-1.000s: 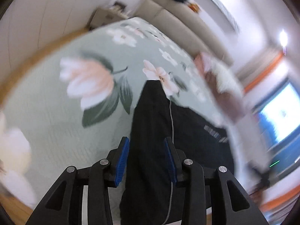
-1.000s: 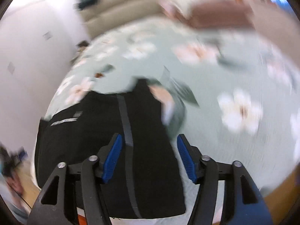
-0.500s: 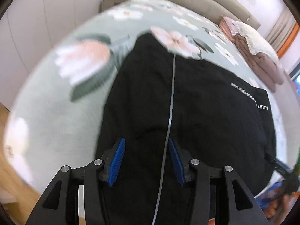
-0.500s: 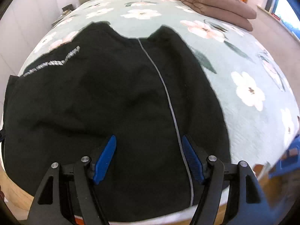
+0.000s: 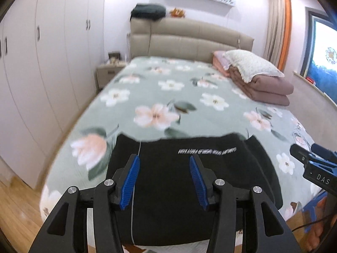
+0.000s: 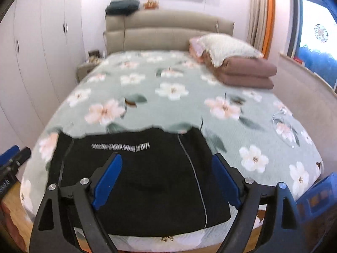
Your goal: Fold large clothes
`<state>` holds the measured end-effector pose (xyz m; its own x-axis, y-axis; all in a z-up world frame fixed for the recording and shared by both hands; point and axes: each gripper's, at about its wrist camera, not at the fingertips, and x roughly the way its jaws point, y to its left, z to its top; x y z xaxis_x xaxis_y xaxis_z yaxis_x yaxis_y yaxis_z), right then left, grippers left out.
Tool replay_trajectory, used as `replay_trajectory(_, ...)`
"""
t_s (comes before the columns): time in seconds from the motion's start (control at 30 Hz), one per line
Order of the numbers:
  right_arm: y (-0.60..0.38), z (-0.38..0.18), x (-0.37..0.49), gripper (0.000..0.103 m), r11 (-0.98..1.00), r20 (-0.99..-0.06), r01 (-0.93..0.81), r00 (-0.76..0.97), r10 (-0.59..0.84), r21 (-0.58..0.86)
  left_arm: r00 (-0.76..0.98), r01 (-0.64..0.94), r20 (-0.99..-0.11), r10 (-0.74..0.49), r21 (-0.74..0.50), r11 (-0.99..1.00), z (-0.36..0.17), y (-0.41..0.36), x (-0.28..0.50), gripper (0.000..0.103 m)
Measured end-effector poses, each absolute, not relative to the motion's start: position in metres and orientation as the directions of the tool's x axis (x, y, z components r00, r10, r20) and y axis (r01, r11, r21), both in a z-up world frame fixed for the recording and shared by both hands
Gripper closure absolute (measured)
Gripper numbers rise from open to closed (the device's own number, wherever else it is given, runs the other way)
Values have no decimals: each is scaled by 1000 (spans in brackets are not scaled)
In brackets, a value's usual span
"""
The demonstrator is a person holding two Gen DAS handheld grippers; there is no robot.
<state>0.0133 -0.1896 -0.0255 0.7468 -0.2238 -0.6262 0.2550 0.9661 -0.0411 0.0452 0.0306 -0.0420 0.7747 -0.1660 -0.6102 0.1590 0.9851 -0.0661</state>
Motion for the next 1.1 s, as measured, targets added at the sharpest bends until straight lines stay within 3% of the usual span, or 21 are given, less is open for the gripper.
replay_trajectory(0.23,-189,4,-7,9,958,-575,287,781,-243,-15,805,172,-575,-147,-12,985,-18,-5,30,43)
replay_trajectory(0.67,-209,-40,16,8,951,-678,310,702,-220,12,754,184,-648,-106,54,981,-53,-31,41,41)
replay_trajectory(1.1,-200,-53,22,8,953,-706,304,674,-216,0,714,198,-692,-110,48,979,-66,-31,46,41)
